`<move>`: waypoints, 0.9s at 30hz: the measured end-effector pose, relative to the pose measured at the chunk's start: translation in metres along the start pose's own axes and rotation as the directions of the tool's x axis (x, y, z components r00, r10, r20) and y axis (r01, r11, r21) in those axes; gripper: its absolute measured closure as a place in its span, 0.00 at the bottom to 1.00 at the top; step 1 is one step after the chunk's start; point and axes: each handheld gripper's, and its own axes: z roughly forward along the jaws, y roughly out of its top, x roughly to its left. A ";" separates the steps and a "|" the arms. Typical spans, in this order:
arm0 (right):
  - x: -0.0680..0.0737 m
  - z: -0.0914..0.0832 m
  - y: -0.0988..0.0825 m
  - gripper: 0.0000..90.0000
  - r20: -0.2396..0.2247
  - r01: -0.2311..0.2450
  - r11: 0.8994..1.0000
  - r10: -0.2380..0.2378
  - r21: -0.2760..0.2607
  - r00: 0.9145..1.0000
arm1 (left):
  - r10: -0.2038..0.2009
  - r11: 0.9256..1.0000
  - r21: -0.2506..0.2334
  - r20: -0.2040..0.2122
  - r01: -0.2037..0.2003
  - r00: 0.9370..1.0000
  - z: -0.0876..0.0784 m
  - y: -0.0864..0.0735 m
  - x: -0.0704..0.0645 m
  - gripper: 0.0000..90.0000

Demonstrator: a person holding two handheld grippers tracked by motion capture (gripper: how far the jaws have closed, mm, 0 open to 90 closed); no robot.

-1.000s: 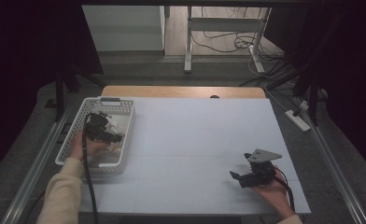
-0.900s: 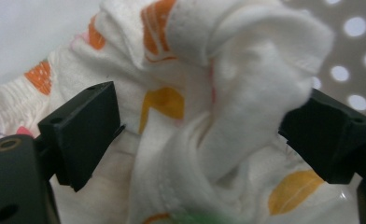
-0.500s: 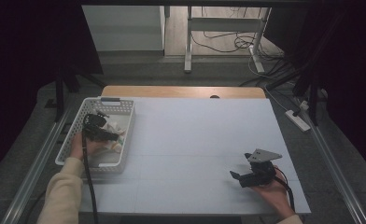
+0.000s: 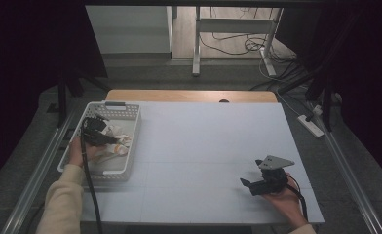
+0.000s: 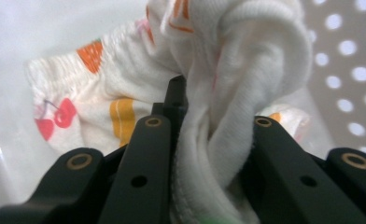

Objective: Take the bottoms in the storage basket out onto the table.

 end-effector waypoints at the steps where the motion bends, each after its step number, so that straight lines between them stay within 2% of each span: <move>1: 0.000 0.000 0.000 0.09 0.000 0.001 1.000 -0.001 0.000 1.000 | 0.001 1.000 -0.019 0.002 -0.001 1.000 -0.005 0.000 -0.001 0.88; 7: 0.000 -0.001 0.000 0.09 0.003 0.003 1.000 -0.003 -0.006 1.000 | 0.013 0.998 -0.065 0.008 -0.013 1.000 -0.019 0.000 -0.005 0.88; 13: 0.000 -0.001 0.000 0.09 0.003 -0.002 1.000 0.002 -0.013 1.000 | 0.029 0.996 -0.085 -0.001 -0.029 1.000 -0.026 0.000 -0.008 0.88; 18: 0.000 -0.001 0.000 0.09 0.004 -0.001 1.000 0.001 -0.012 1.000 | 0.024 0.994 -0.107 0.016 -0.022 1.000 -0.030 -0.002 -0.008 0.88; 21: 0.000 -0.001 0.000 0.09 0.004 -0.002 1.000 0.002 -0.011 1.000 | 0.010 0.990 -0.138 0.028 -0.006 1.000 -0.033 -0.004 -0.005 0.88; 27: 0.000 -0.001 0.000 0.09 0.004 -0.001 1.000 0.001 -0.010 1.000 | 0.009 0.988 -0.157 0.040 -0.002 0.999 -0.037 -0.006 -0.003 0.88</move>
